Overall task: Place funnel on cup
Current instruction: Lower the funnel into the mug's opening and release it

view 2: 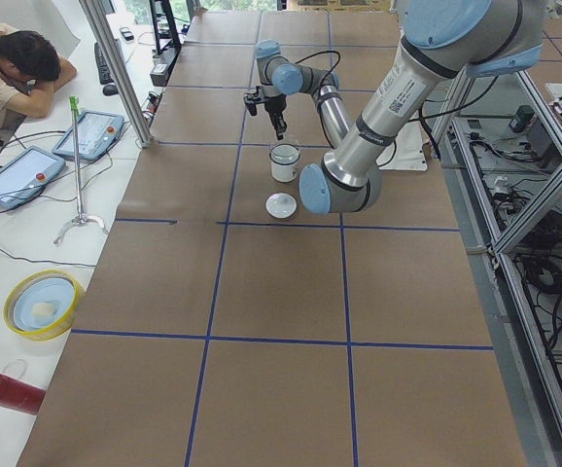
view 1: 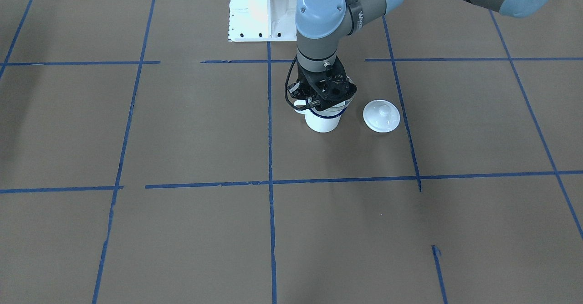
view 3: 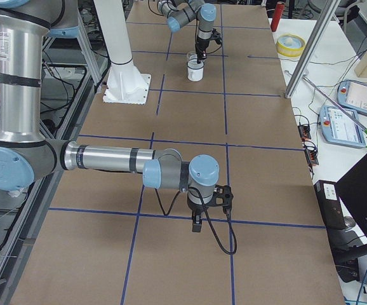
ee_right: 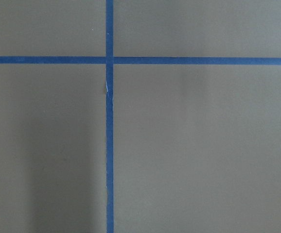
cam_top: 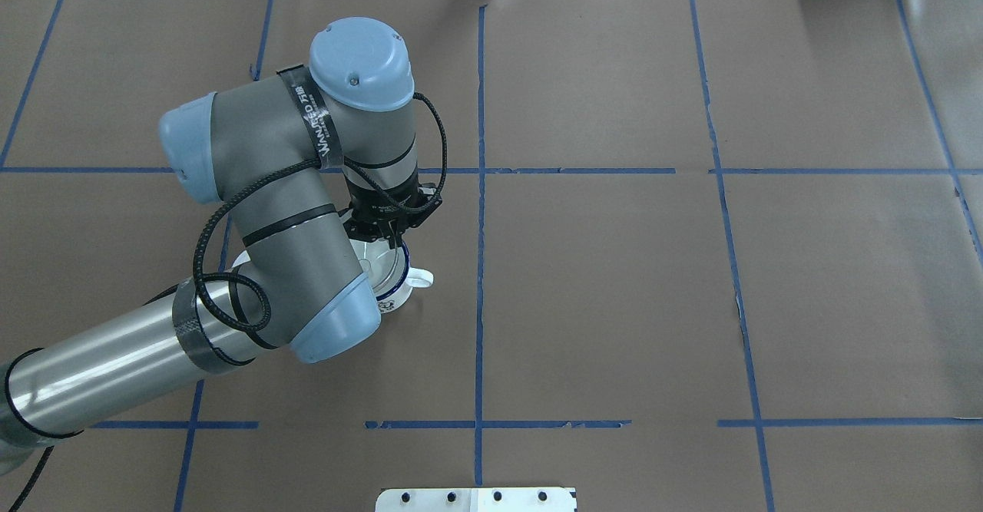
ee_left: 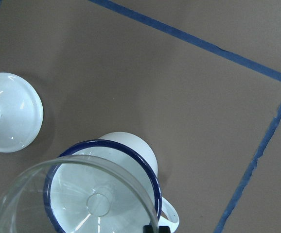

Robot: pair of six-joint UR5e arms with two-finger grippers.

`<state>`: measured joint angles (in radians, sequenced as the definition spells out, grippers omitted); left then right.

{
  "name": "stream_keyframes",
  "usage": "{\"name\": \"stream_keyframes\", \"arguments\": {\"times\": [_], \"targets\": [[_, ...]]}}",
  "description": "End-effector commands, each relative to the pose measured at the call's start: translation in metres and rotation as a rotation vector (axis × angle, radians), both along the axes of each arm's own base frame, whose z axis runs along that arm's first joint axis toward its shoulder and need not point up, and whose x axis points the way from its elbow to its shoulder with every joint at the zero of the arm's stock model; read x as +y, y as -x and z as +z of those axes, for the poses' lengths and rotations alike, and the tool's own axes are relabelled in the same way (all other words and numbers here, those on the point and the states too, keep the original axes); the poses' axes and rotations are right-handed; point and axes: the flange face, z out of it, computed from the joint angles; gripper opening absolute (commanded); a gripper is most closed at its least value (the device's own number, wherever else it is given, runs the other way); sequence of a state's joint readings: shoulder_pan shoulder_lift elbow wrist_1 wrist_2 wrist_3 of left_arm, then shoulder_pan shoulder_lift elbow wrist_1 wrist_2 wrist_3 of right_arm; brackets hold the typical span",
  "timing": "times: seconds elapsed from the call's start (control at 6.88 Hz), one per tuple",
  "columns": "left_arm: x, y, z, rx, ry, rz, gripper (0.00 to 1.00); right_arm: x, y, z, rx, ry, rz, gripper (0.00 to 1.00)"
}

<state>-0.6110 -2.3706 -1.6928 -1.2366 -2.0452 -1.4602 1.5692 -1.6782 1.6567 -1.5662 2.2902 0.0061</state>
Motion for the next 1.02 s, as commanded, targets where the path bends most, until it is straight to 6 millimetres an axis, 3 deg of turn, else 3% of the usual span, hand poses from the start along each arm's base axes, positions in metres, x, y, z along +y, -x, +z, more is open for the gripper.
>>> {"name": "stream_keyframes", "arguments": {"times": [0.0,0.58,0.87], "targets": [[0.003,-0.005,0.008,0.002,-0.005,0.009,0.00,0.000,0.000,0.000,0.000,0.000,0.000,1.00],[0.003,-0.006,0.004,0.017,-0.015,0.011,0.00,0.000,0.000,0.000,0.000,0.000,0.000,1.00],[-0.004,-0.019,0.013,0.019,-0.016,0.011,0.00,0.000,0.000,0.000,0.000,0.000,0.000,1.00]]}}
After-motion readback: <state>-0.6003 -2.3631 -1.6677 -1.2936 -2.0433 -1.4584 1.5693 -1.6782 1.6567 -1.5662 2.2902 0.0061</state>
